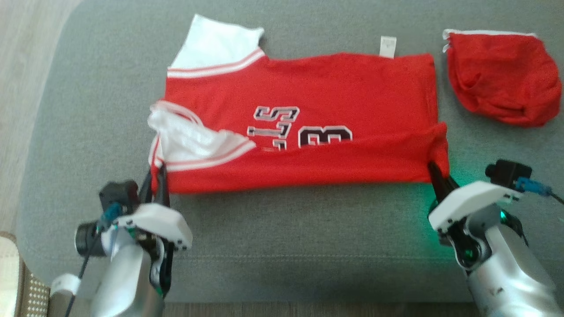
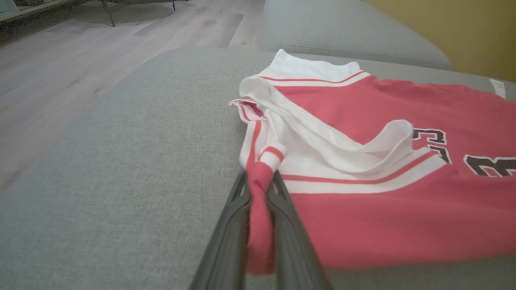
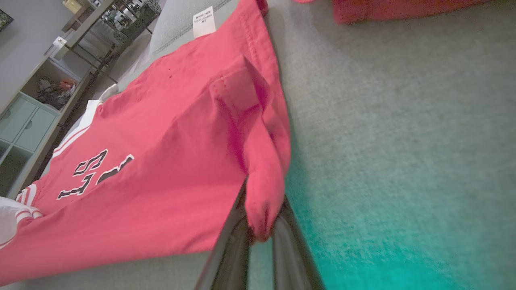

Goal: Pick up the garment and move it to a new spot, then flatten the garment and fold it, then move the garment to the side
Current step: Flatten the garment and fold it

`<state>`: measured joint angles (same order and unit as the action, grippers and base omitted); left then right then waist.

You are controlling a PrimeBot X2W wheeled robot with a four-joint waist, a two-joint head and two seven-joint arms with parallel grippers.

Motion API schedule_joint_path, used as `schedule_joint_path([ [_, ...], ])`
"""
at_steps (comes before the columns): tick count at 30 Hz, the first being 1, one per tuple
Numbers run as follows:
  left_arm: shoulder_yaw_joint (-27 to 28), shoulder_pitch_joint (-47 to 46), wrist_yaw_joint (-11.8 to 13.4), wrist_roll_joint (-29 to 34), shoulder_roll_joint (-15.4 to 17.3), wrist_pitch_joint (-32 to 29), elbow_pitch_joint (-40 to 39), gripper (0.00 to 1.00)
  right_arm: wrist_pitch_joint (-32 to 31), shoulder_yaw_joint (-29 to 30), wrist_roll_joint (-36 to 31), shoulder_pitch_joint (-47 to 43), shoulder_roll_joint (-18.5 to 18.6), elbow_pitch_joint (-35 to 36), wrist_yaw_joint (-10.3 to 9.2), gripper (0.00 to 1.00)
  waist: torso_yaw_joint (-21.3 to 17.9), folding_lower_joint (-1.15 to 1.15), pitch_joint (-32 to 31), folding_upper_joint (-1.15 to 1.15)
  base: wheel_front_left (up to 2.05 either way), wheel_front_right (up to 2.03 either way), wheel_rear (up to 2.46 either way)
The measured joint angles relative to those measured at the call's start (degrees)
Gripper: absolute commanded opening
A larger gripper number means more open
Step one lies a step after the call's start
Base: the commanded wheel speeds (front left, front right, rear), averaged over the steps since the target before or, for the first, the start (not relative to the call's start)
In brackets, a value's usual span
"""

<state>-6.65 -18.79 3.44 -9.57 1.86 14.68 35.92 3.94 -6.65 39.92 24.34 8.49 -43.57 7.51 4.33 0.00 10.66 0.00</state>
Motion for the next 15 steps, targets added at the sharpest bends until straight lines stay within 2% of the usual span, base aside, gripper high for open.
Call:
schedule_joint_path([
  [4, -0.1, 1.8, -1.0, 0.5, 0.0, 0.0, 2.2, 0.0, -1.6, -0.3, 0.0, -2.9, 1.1, 0.8, 0.0, 0.0, -0.3, 0.0, -1.7, 0.0, 0.0, 0.0, 0.0],
  [15, -2.0, 7.0, -3.4, 0.5, 0.0, 0.0, 7.4, 0.0, -9.2, 2.5, -0.7, -11.8, 1.0, 5.4, 0.0, 0.0, -0.4, 0.0, -5.9, 0.0, 0.0, 0.0, 0.0],
])
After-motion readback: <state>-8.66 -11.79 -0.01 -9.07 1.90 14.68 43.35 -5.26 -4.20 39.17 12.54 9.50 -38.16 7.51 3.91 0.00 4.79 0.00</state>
